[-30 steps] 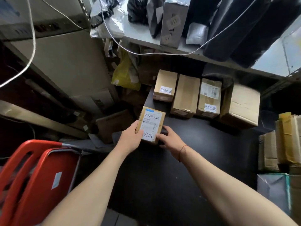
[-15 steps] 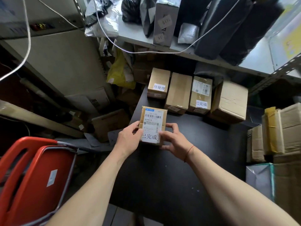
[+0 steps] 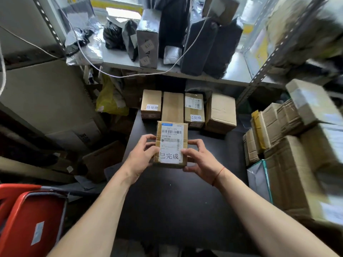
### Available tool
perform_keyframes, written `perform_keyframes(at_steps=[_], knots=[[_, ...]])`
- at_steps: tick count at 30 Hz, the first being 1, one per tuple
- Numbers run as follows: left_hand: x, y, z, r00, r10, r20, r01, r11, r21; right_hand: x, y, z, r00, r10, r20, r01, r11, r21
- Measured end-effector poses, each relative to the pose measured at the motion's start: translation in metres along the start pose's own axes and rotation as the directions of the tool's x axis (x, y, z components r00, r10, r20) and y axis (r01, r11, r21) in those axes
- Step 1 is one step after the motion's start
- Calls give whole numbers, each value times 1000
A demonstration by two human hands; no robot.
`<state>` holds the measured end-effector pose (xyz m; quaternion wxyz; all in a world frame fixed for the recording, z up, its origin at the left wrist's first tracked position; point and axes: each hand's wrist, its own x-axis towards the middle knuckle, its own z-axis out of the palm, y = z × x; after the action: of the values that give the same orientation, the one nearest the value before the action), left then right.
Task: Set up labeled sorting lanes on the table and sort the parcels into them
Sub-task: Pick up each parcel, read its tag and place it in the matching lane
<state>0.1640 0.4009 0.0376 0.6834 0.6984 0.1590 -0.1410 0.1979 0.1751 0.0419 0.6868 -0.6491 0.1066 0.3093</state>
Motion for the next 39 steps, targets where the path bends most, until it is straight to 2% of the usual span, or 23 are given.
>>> perform_keyframes(at_steps=[4,8,14,22,27,32,39], knots=[[-13,14,28,998,55,-30,-55,999,4,-25,-13,-14,995,-68,-80,63,996,-60],[-34,20,57,995,88,-56,-86,996,34,-55,-17,-33,990,-116,-84,104,986,-133],[-77,26,121,985,125,-120,-116,990,75,-103,-9,-79,986,-161,-42,150,971,-187],[-131,50,183,966,209,-152,-183,968,169,-177,-17,-131,939,-330,99,344,880,-327],[-150,71,210,952,296,-76,-278,943,181,-223,-30,-164,923,-365,123,385,885,-262],[-174,86,253,921,390,-18,-386,916,109,-268,-29,-210,911,-386,143,406,900,-160],[-204,103,348,904,425,45,-427,902,64,-324,-26,-302,868,-487,93,496,846,-196]])
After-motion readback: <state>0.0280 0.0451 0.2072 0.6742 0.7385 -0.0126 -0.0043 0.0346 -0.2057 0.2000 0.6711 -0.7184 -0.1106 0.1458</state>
